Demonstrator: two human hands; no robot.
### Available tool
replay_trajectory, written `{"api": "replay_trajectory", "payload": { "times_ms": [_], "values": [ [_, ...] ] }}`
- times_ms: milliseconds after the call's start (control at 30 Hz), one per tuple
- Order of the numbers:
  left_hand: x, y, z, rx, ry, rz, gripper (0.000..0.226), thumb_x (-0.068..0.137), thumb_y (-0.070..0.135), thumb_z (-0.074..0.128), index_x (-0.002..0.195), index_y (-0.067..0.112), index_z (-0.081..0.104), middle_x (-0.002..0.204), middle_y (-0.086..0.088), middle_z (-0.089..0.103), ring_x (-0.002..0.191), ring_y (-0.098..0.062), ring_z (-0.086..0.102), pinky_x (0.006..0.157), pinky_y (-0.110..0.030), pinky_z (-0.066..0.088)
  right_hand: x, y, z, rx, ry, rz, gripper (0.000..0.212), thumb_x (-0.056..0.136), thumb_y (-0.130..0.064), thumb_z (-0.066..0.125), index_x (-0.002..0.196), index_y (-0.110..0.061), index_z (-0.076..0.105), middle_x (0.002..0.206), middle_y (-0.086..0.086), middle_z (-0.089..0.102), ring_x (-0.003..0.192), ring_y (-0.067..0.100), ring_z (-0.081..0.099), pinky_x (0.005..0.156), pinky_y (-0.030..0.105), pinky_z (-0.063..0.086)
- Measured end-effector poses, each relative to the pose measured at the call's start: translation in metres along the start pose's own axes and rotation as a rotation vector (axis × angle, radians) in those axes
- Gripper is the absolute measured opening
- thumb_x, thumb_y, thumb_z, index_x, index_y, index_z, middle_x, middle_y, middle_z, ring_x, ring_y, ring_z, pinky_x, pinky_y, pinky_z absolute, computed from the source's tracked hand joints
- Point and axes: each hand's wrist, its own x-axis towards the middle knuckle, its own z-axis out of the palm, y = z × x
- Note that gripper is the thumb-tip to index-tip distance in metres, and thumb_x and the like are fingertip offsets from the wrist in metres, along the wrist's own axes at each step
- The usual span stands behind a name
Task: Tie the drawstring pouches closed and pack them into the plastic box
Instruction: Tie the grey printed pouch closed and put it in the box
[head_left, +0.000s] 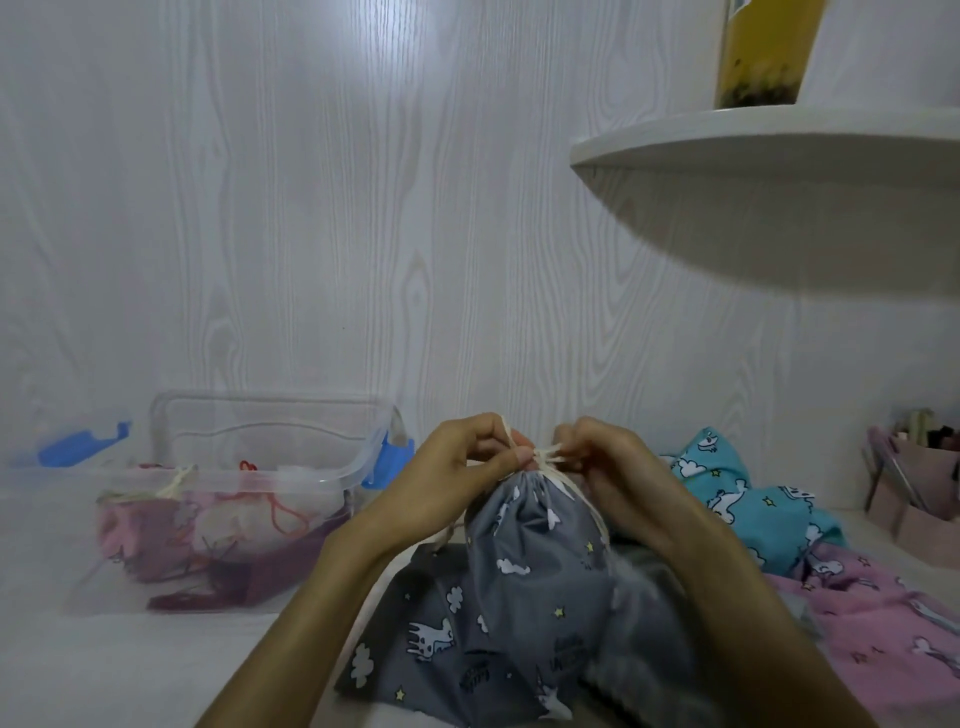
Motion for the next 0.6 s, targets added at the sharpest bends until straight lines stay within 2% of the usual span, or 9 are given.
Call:
{"api": "replay_trajectory", "payload": {
  "times_ms": [67, 100, 233, 333, 400, 433, 500, 533, 600],
  "values": [
    [-0.001, -0.001, -0.003, 0.082, -0.011, 0.016, 0.016, 0.090, 0.015, 0.061, 0.092, 0.000, 0.065, 0.082, 0.009, 0.071, 0.084, -0.001, 0.066, 0.078, -0.012, 0.048, -0.003, 0.002, 0.000, -0.586, 0.271, -0.226, 0.028, 0.066, -0.023, 0.066, 0.045, -0.018, 0.049, 0.049, -0.003, 0.043, 0.053, 0.012, 0.037, 0.052, 0.025, 0.032],
    [0.000, -0.002, -0.005, 0.101, -0.003, 0.020, 0.015, 0.090, 0.015, 0.061, 0.091, 0.001, 0.065, 0.083, 0.009, 0.070, 0.083, 0.000, 0.065, 0.078, -0.012, 0.048, -0.004, 0.001, -0.003, -0.746, 0.331, -0.333, 0.030, 0.068, -0.024, 0.069, 0.047, -0.018, 0.049, 0.051, -0.005, 0.045, 0.052, 0.010, 0.039, 0.053, 0.026, 0.034],
    [0.000, -0.005, -0.014, 0.044, 0.061, 0.019, 0.017, 0.090, 0.010, 0.059, 0.088, -0.006, 0.062, 0.084, 0.006, 0.071, 0.082, -0.005, 0.066, 0.076, -0.016, 0.051, -0.013, -0.010, -0.024, -1.036, 0.459, -0.467, 0.032, 0.070, -0.032, 0.077, 0.053, -0.023, 0.051, 0.065, -0.007, 0.051, 0.061, 0.012, 0.048, 0.055, 0.027, 0.035],
    [0.000, -0.005, -0.021, 0.035, 0.140, 0.041, 0.015, 0.090, 0.011, 0.059, 0.084, -0.003, 0.062, 0.080, 0.009, 0.071, 0.080, -0.003, 0.065, 0.070, -0.015, 0.050, -0.017, -0.011, -0.048, -1.040, 0.837, -0.537, 0.038, 0.076, -0.027, 0.074, 0.055, -0.019, 0.043, 0.058, -0.006, 0.047, 0.053, 0.012, 0.042, 0.049, 0.025, 0.027],
    [0.001, -0.004, -0.024, 0.037, 0.209, 0.057, 0.018, 0.090, 0.009, 0.059, 0.086, -0.008, 0.061, 0.080, 0.007, 0.070, 0.076, 0.000, 0.064, 0.066, -0.011, 0.047, -0.022, -0.011, -0.073, -0.987, 1.004, -0.449, 0.030, 0.075, -0.028, 0.076, 0.065, -0.019, 0.050, 0.064, -0.001, 0.053, 0.059, 0.019, 0.049, 0.054, 0.027, 0.031],
    [0.001, -0.003, -0.025, 0.032, 0.228, 0.065, 0.019, 0.090, 0.008, 0.058, 0.088, -0.011, 0.060, 0.081, 0.006, 0.070, 0.075, 0.001, 0.065, 0.066, -0.009, 0.047, -0.024, -0.012, -0.084, -0.989, 0.959, -0.318, 0.024, 0.073, -0.027, 0.078, 0.074, -0.019, 0.056, 0.071, 0.001, 0.056, 0.067, 0.023, 0.053, 0.058, 0.029, 0.035],
    [0.003, -0.002, -0.023, 0.019, 0.218, 0.072, 0.020, 0.090, 0.007, 0.059, 0.088, -0.013, 0.060, 0.083, 0.001, 0.070, 0.075, 0.000, 0.066, 0.068, -0.009, 0.048, -0.026, -0.015, -0.093, -0.993, 0.680, -0.021, 0.025, 0.073, -0.019, 0.078, 0.093, -0.017, 0.063, 0.082, 0.001, 0.057, 0.081, 0.022, 0.055, 0.063, 0.029, 0.038],
    [0.003, -0.002, -0.021, 0.016, 0.201, 0.071, 0.020, 0.090, 0.007, 0.059, 0.088, -0.013, 0.060, 0.084, -0.001, 0.071, 0.076, -0.001, 0.066, 0.068, -0.009, 0.048, -0.027, -0.017, -0.092, -0.967, 0.559, 0.024, 0.026, 0.075, -0.016, 0.075, 0.099, -0.017, 0.064, 0.084, -0.001, 0.058, 0.084, 0.020, 0.055, 0.065, 0.028, 0.039],
    [0.003, -0.002, -0.016, 0.018, 0.176, 0.071, 0.020, 0.090, 0.008, 0.060, 0.087, -0.012, 0.060, 0.087, -0.003, 0.071, 0.078, -0.002, 0.067, 0.068, -0.008, 0.047, -0.023, -0.022, -0.077, -0.879, 0.469, -0.144, 0.018, 0.083, -0.013, 0.066, 0.100, -0.021, 0.065, 0.090, -0.001, 0.061, 0.082, 0.016, 0.058, 0.070, 0.026, 0.041]
  ]
}}
